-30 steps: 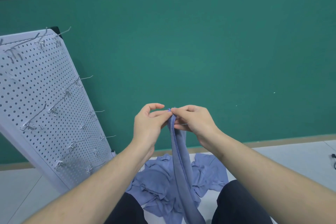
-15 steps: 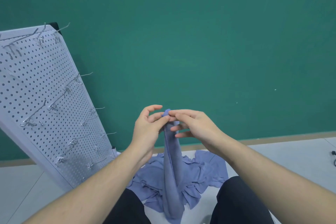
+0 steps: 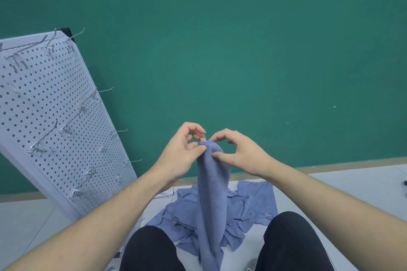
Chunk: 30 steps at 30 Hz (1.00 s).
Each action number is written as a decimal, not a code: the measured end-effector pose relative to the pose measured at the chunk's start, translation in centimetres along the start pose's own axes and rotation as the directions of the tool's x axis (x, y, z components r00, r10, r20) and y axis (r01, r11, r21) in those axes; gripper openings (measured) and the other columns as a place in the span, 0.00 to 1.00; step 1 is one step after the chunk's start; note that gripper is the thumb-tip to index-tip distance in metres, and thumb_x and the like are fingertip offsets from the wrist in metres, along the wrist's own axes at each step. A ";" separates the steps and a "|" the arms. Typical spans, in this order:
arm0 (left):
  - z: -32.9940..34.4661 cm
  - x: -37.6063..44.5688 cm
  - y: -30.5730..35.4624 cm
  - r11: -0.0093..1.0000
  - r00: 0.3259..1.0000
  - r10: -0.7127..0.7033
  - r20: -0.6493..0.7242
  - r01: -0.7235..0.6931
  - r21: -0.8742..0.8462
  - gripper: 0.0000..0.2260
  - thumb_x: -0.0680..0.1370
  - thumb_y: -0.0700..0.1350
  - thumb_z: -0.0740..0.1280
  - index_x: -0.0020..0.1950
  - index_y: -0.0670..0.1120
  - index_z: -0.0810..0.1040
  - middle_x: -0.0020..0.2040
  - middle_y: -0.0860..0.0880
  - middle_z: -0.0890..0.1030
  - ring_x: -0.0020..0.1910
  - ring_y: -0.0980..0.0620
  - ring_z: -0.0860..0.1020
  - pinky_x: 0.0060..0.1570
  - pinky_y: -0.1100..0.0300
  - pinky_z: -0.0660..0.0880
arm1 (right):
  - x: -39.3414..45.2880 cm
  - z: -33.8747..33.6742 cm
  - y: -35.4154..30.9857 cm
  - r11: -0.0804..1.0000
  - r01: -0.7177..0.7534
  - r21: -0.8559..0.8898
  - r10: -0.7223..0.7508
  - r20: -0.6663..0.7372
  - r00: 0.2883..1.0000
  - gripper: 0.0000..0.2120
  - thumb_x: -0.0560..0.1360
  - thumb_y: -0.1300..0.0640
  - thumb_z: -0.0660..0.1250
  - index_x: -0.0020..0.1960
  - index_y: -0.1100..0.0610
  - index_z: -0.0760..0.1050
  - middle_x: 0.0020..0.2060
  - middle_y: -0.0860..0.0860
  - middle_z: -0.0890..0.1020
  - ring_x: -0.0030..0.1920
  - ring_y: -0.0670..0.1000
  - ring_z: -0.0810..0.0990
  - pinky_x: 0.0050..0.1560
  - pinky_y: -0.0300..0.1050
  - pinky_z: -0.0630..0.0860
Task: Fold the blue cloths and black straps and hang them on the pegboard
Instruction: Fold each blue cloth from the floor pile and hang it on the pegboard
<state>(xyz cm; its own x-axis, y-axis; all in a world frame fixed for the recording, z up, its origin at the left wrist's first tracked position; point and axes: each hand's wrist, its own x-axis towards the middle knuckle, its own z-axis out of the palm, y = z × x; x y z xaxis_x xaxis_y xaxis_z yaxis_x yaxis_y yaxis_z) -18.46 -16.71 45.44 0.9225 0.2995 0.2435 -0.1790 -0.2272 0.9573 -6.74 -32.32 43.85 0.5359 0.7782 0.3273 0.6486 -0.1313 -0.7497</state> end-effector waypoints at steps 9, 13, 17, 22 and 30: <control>-0.5 0.0 -0.3 0.997 0.997 0.065 -0.035 -0.063 0.044 0.15 0.79 0.25 0.61 0.50 0.47 0.72 0.45 0.57 0.78 0.36 0.54 0.75 0.45 0.57 0.70 | -0.7 -0.7 0.4 0.997 0.009 -0.080 -0.006 0.031 0.999 0.12 0.72 0.52 0.77 0.41 0.47 0.73 0.31 0.41 0.75 0.35 0.44 0.72 0.42 0.43 0.72; -0.4 0.0 -0.3 0.991 0.997 0.077 -0.024 -0.074 0.111 0.17 0.79 0.28 0.61 0.49 0.51 0.73 0.43 0.60 0.77 0.38 0.50 0.73 0.45 0.54 0.68 | -1.3 -0.9 0.6 0.998 0.047 -0.051 -0.044 0.064 0.997 0.11 0.72 0.53 0.78 0.40 0.52 0.76 0.34 0.35 0.77 0.38 0.41 0.71 0.41 0.33 0.66; -0.9 0.1 -0.6 0.985 0.996 0.072 -0.049 -0.063 0.161 0.18 0.80 0.32 0.63 0.45 0.57 0.74 0.38 0.58 0.76 0.38 0.48 0.70 0.44 0.52 0.65 | -1.5 -1.5 0.5 0.974 -0.039 0.223 0.020 0.087 0.996 0.11 0.77 0.58 0.73 0.41 0.55 0.71 0.29 0.41 0.73 0.31 0.44 0.66 0.36 0.34 0.65; -0.7 0.3 0.0 0.986 0.990 0.099 -0.100 -0.083 0.147 0.15 0.80 0.29 0.62 0.47 0.50 0.74 0.39 0.63 0.79 0.39 0.56 0.76 0.46 0.58 0.70 | -1.1 -2.6 0.3 0.982 -0.074 -0.173 0.116 0.249 0.961 0.14 0.76 0.45 0.71 0.43 0.54 0.74 0.32 0.50 0.76 0.34 0.49 0.70 0.38 0.44 0.68; -2.9 0.3 -1.1 0.921 0.985 0.083 -0.149 -0.019 0.390 0.15 0.79 0.34 0.66 0.43 0.56 0.77 0.36 0.64 0.79 0.35 0.62 0.75 0.40 0.71 0.68 | -0.6 -5.6 1.1 0.567 0.359 -0.741 -0.353 0.175 0.919 0.20 0.77 0.34 0.58 0.36 0.46 0.74 0.33 0.40 0.77 0.41 0.49 0.70 0.45 0.48 0.67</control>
<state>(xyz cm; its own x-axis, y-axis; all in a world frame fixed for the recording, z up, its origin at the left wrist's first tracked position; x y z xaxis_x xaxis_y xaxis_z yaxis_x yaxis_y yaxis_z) -19.04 -13.69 44.93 0.8433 0.4139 0.3428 -0.0488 -0.5763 0.8158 -3.35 -36.34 46.04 0.1690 0.8690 0.4650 0.9609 -0.2503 0.1186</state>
